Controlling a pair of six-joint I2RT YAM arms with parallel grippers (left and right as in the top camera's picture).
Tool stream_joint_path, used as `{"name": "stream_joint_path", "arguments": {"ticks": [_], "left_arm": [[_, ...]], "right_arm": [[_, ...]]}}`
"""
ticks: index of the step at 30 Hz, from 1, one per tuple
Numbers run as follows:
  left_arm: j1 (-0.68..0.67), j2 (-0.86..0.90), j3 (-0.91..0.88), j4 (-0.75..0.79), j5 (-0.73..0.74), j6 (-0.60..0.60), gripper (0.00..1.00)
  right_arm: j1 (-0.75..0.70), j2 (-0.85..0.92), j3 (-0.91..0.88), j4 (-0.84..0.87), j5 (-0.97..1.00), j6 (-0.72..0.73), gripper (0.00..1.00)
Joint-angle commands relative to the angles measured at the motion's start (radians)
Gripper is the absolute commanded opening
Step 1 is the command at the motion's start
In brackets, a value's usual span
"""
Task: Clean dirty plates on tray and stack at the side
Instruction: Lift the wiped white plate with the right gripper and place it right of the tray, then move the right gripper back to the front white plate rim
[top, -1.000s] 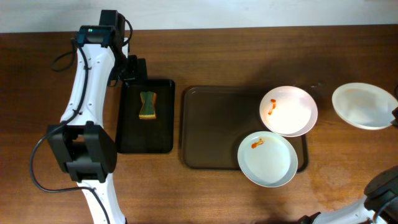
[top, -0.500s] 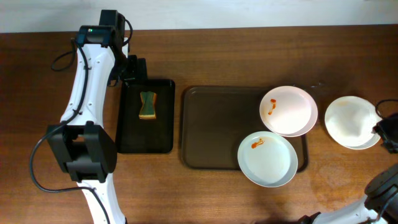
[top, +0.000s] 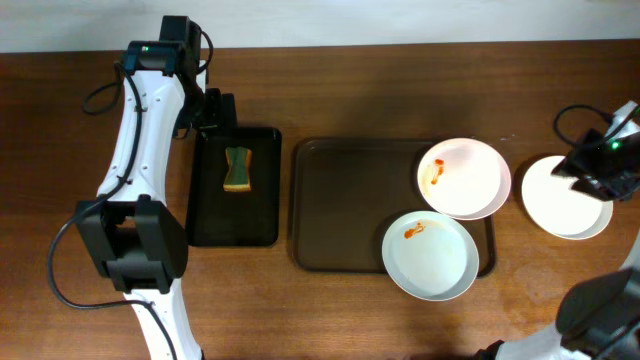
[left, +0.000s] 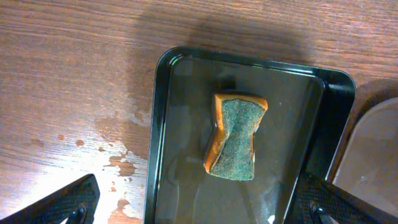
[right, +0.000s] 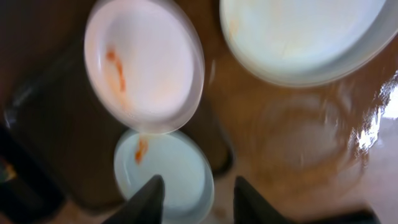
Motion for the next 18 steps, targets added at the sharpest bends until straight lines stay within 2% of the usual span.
{"name": "stream_joint_path", "arguments": {"ticks": [1, 5, 6, 7, 8, 9, 10, 11, 12, 13, 16, 18], "left_arm": [[0.004, -0.003, 0.005, 0.0, 0.007, -0.002, 1.0], [0.004, -0.003, 0.005, 0.0, 0.007, -0.002, 1.0], [0.004, -0.003, 0.005, 0.0, 0.007, -0.002, 1.0], [0.005, -0.003, 0.005, 0.0, 0.007, -0.002, 1.0], [0.005, -0.003, 0.005, 0.0, 0.007, -0.002, 1.0], [0.004, -0.003, 0.005, 0.0, 0.007, -0.002, 1.0], [0.004, -0.003, 0.005, 0.0, 0.007, -0.002, 1.0], [0.004, -0.003, 0.005, 0.0, 0.007, -0.002, 1.0], [0.004, -0.003, 0.005, 0.0, 0.007, -0.002, 1.0], [0.004, -0.003, 0.005, 0.0, 0.007, -0.002, 1.0], [0.004, -0.003, 0.005, 0.0, 0.007, -0.002, 1.0], [0.004, -0.003, 0.005, 0.0, 0.007, -0.002, 1.0]], "right_arm": [[0.071, -0.108, -0.018, -0.055, -0.005, -0.005, 0.34], [0.143, -0.249, -0.218, -0.06, -0.013, 0.058, 0.32], [0.162, -0.278, -0.288, -0.055, -0.013, 0.063, 0.46], [0.175, -0.292, -0.342, -0.04, -0.013, 0.063, 0.84], [0.187, -0.296, -0.394, -0.019, -0.017, 0.063, 0.97], [0.2, -0.293, -0.455, 0.003, -0.029, 0.063, 0.98], [0.212, -0.288, -0.512, 0.03, -0.045, 0.064, 0.97], [0.221, -0.285, -0.559, 0.054, -0.053, 0.076, 0.91], [0.231, -0.281, -0.612, 0.084, -0.053, 0.108, 0.76], [0.241, -0.278, -0.68, 0.129, -0.049, 0.163, 0.66], [0.242, -0.278, -0.813, 0.254, 0.075, 0.325, 0.62], [0.242, -0.278, -0.847, 0.282, 0.102, 0.364, 0.45]]}}
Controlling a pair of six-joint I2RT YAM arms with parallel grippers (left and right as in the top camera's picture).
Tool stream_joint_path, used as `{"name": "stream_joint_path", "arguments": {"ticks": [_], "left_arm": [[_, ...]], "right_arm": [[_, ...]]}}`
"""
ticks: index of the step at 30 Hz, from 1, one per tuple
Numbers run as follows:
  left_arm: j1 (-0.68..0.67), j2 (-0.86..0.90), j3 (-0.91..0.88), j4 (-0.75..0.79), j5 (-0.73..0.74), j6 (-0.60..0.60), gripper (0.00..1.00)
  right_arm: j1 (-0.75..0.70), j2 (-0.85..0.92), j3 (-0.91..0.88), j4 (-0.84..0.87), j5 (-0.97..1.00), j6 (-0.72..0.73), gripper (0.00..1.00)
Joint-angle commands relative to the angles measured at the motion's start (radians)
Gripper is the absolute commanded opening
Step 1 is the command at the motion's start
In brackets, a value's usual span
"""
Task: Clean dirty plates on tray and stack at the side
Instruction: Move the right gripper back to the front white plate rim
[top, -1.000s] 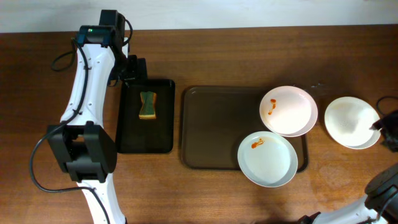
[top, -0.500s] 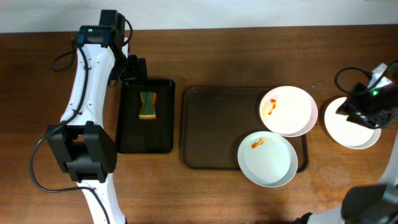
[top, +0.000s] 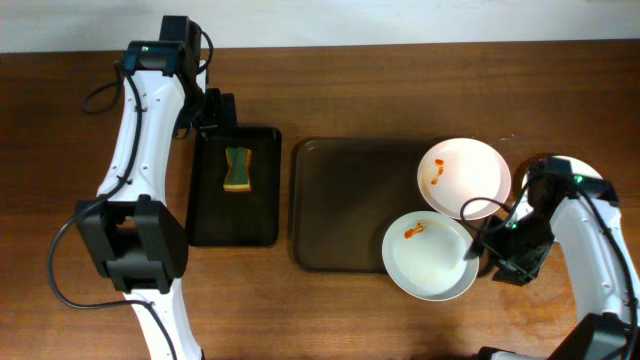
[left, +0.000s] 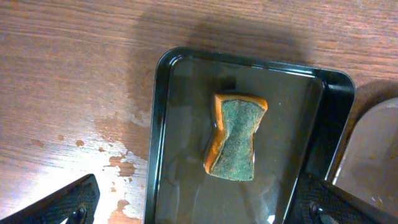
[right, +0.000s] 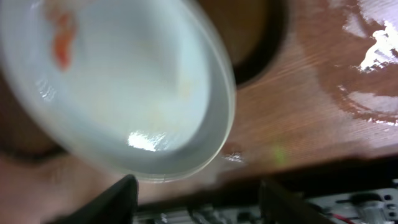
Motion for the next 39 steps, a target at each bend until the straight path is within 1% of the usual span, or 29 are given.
{"name": "stream_joint_path", "arguments": {"ticks": [1, 2, 3, 8, 9, 11, 14, 17, 19, 21, 25, 29, 30, 33, 36, 39], "left_arm": [[0.005, -0.003, 0.005, -0.001, 0.007, -0.002, 1.0], [0.005, -0.003, 0.005, -0.001, 0.007, -0.002, 1.0], [0.005, -0.003, 0.005, -0.001, 0.007, -0.002, 1.0], [0.005, -0.003, 0.005, -0.001, 0.007, -0.002, 1.0], [0.005, -0.003, 0.005, -0.001, 0.007, -0.002, 1.0], [0.005, -0.003, 0.005, -0.001, 0.007, -0.002, 1.0], [0.005, -0.003, 0.005, -0.001, 0.007, -0.002, 1.0], [0.005, -0.003, 0.005, -0.001, 0.007, -0.002, 1.0], [0.005, -0.003, 0.005, -0.001, 0.007, -0.002, 1.0], [0.005, -0.003, 0.005, -0.001, 0.007, -0.002, 1.0], [0.005, -0.003, 0.005, -0.001, 0.007, -0.002, 1.0], [0.005, -0.003, 0.005, -0.001, 0.007, -0.002, 1.0], [0.005, -0.003, 0.005, -0.001, 0.007, -0.002, 1.0], [0.005, -0.003, 0.005, -0.001, 0.007, -0.002, 1.0], [0.005, -0.003, 0.005, -0.001, 0.007, -0.002, 1.0], [0.005, -0.003, 0.005, -0.001, 0.007, -0.002, 1.0]], "right_arm": [[0.007, -0.002, -0.055, 0.031, 0.089, 0.13, 0.39], [0.007, -0.002, -0.056, 0.031, 0.091, 0.13, 0.31], [0.009, -0.002, -0.056, 0.031, 0.09, 0.131, 0.3], [0.034, -0.002, -0.07, 0.032, 0.078, 0.149, 0.29], [0.04, -0.002, -0.074, 0.034, 0.077, 0.168, 0.26], [0.057, -0.002, -0.076, 0.035, 0.041, 0.168, 0.22], [0.064, -0.002, -0.076, 0.034, 0.037, 0.16, 0.09], [0.064, -0.002, -0.076, 0.033, 0.037, 0.16, 0.11], [0.064, -0.002, -0.078, 0.03, 0.037, 0.161, 0.24], [0.064, -0.002, -0.093, 0.032, 0.037, 0.169, 0.27], [0.08, -0.002, -0.172, 0.109, 0.037, 0.208, 0.27], [0.14, -0.002, -0.214, 0.182, 0.068, 0.252, 0.27], [0.161, -0.002, -0.214, 0.193, 0.101, 0.284, 0.27], [0.21, -0.002, -0.214, 0.208, 0.148, 0.33, 0.27], [0.246, -0.002, -0.214, 0.206, 0.155, 0.359, 0.26], [0.267, -0.002, -0.218, 0.208, 0.163, 0.396, 0.24]]}}
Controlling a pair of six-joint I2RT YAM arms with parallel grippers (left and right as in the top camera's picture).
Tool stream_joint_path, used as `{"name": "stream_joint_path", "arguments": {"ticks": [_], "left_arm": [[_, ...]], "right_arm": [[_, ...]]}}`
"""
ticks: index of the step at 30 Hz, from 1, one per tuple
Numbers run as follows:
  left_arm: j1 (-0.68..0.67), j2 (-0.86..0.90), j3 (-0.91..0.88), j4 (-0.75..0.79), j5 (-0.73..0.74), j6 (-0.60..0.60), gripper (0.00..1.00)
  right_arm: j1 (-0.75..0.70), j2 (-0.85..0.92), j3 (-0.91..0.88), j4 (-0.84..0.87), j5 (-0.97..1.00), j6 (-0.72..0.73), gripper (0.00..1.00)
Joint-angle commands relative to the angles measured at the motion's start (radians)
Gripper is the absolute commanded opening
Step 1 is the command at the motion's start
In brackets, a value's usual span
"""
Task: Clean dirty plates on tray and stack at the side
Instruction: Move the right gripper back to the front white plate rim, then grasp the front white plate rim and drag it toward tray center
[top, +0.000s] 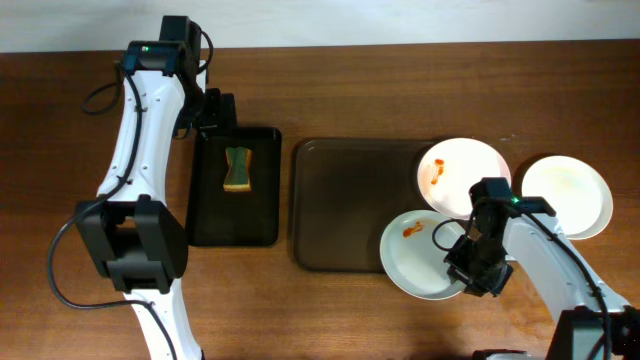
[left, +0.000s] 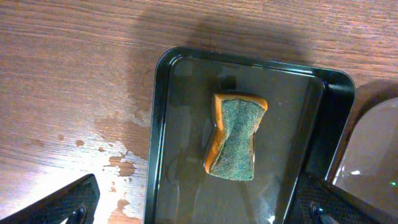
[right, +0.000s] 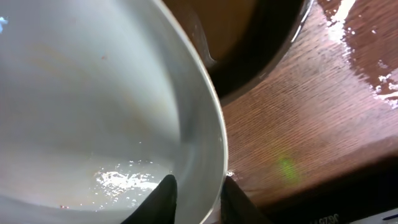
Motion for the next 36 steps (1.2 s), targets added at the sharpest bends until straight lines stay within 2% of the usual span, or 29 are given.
{"name": "stream_joint_path", "arguments": {"ticks": [1, 10, 12, 16, 19, 22, 27, 30, 36], "left_arm": [[0.004, -0.003, 0.005, -0.001, 0.007, -0.002, 1.0], [0.004, -0.003, 0.005, -0.001, 0.007, -0.002, 1.0], [0.004, -0.003, 0.005, -0.001, 0.007, -0.002, 1.0], [0.004, -0.003, 0.005, -0.001, 0.007, -0.002, 1.0], [0.004, -0.003, 0.005, -0.001, 0.007, -0.002, 1.0], [0.004, -0.003, 0.005, -0.001, 0.007, -0.002, 1.0], [0.004, -0.003, 0.005, -0.001, 0.007, -0.002, 1.0], [0.004, -0.003, 0.005, -0.001, 0.007, -0.002, 1.0], [0.004, -0.003, 0.005, -0.001, 0.007, -0.002, 1.0]], "right_arm": [[0.026, -0.003, -0.01, 0.002, 0.032, 0.056, 0.23], [0.029, -0.003, -0.036, -0.004, 0.032, 0.056, 0.22], [0.029, -0.003, -0.045, -0.002, 0.032, 0.056, 0.2], [0.029, -0.003, -0.047, -0.002, 0.032, 0.055, 0.04], [0.029, -0.003, -0.043, -0.002, 0.032, 0.048, 0.04], [0.029, -0.003, -0.024, -0.002, 0.032, -0.004, 0.04], [0.074, -0.003, 0.068, -0.024, 0.031, -0.199, 0.04], [0.124, -0.003, 0.119, -0.024, 0.028, -0.208, 0.04], [0.248, -0.003, 0.137, 0.136, 0.039, -0.354, 0.04]]}}
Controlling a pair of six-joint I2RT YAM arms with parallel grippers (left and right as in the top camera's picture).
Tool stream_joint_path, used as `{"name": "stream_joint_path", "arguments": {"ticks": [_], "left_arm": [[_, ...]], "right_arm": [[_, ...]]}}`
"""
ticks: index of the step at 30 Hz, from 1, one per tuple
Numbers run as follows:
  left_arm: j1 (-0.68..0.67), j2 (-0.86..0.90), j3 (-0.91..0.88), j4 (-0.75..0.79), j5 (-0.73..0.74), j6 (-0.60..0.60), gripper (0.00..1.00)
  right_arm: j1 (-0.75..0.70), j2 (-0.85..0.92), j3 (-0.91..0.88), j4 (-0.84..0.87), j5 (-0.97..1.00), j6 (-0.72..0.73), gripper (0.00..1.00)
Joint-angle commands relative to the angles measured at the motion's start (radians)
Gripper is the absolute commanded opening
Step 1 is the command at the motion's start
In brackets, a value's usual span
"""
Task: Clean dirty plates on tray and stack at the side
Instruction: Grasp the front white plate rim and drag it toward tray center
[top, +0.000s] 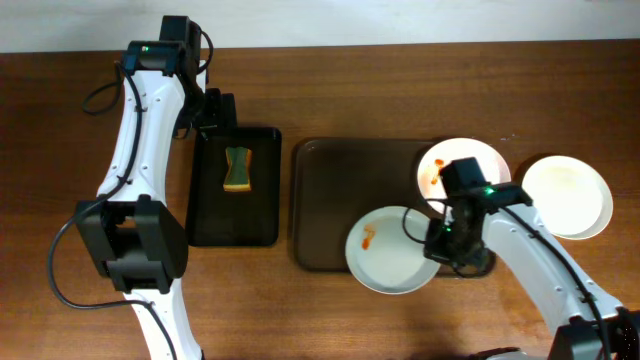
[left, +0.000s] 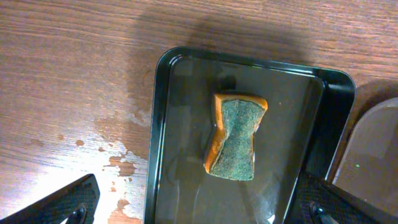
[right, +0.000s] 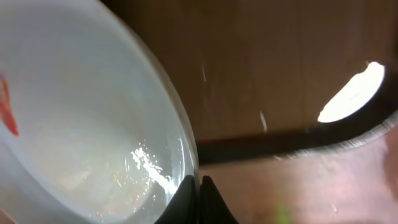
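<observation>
A white plate with a red smear (top: 390, 250) lies over the front edge of the brown tray (top: 330, 200), and my right gripper (top: 440, 245) is shut on its right rim (right: 186, 155). A second smeared plate (top: 485, 160) rests on the tray's back right corner. One clean white plate (top: 566, 196) lies on the table at the right. The orange and green sponge (left: 235, 135) sits in the black tray (left: 174, 124). My left gripper (left: 199, 208) hangs open above it, fingers (left: 62, 202) wide apart.
The black sponge tray (top: 235, 215) stands left of the brown tray with a narrow gap between them. Water stains (left: 118, 143) mark the wood left of it. The right arm (top: 540, 270) crosses the table in front of the clean plate.
My right gripper has shut on the near plate's rim. Plate and gripper now sit further left, the plate more over the tray's front edge. The left arm has not moved.
My right gripper was over the clean plate at the far right. Then it stood by the right rim of the near smeared plate, then open around that rim. Now it is shut on the rim, with the plate shifted left. The left gripper stayed open above the sponge.
</observation>
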Motion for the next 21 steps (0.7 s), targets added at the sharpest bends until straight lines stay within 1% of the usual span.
{"name": "stream_joint_path", "arguments": {"ticks": [1, 2, 6, 11, 17, 21], "left_arm": [[0.005, -0.003, 0.005, -0.001, 0.007, -0.002, 1.0], [0.005, -0.003, 0.005, -0.001, 0.007, -0.002, 1.0], [0.005, -0.003, 0.005, -0.001, 0.007, -0.002, 1.0], [0.005, -0.003, 0.005, -0.001, 0.007, -0.002, 1.0], [0.005, -0.003, 0.005, -0.001, 0.007, -0.002, 1.0], [0.005, -0.003, 0.005, -0.001, 0.007, -0.002, 1.0]], "right_arm": [[0.063, -0.001, 0.021, 0.093, 0.032, -0.122, 0.04], [0.073, -0.001, 0.021, 0.13, 0.053, -0.124, 0.04], [0.081, 0.0, 0.021, 0.314, 0.064, -0.245, 0.04], [0.081, 0.012, 0.021, 0.477, 0.064, -0.253, 0.04], [0.081, 0.127, 0.021, 0.567, 0.064, -0.254, 0.04], [0.081, 0.135, 0.021, 0.567, 0.063, -0.26, 0.04]]}}
